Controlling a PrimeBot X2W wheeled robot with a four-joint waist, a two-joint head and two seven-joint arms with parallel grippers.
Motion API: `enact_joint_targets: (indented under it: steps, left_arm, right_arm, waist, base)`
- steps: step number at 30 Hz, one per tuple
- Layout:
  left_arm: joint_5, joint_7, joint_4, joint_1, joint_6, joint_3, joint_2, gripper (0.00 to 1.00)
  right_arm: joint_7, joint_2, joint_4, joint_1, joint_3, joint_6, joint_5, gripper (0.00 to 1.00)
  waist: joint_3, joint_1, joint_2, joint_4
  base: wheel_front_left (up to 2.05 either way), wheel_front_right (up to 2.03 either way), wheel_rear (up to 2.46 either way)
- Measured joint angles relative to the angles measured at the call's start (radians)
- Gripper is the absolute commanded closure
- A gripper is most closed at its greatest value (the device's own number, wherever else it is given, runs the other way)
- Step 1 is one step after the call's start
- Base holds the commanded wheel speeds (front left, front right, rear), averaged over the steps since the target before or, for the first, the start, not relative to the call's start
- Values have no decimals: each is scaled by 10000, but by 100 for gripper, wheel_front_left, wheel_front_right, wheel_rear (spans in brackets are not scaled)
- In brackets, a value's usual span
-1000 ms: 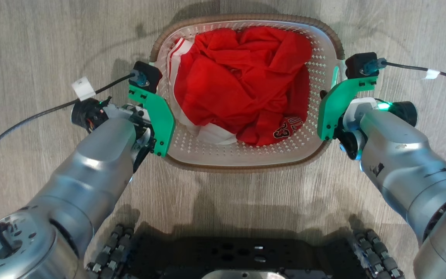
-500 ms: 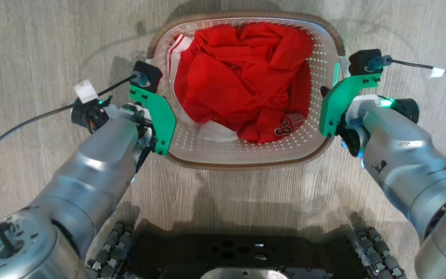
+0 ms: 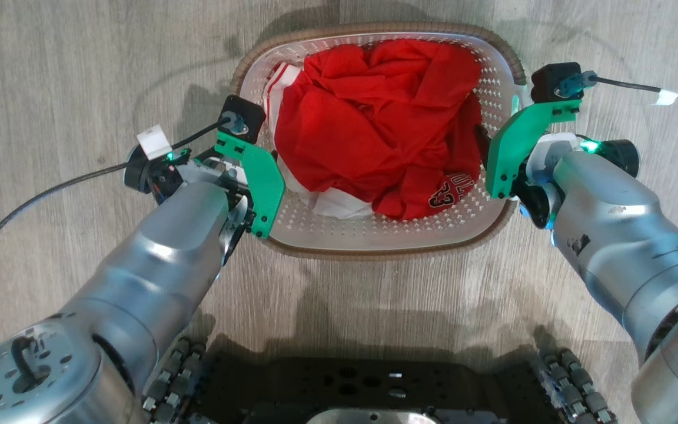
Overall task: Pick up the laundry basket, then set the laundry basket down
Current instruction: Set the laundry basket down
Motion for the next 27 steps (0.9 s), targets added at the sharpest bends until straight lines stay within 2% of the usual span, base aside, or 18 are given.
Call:
enact_joint_targets:
  steps: [15, 27]
  left_arm:
    - [-17, -552, 203, 114, 86, 0, -6, 0]
    - [368, -899, 754, 1314, -104, 10, -15, 0]
  right_arm:
    - [376, -63, 2, 504, -819, 0, -489, 0]
    - [347, 96, 6, 1546, -1649, 0, -1066, 0]
  waist:
    - [-893, 0, 0, 45]
    - [-2584, -1, 0, -121]
  base:
    - [0, 0, 0]
    - [0, 0, 0]
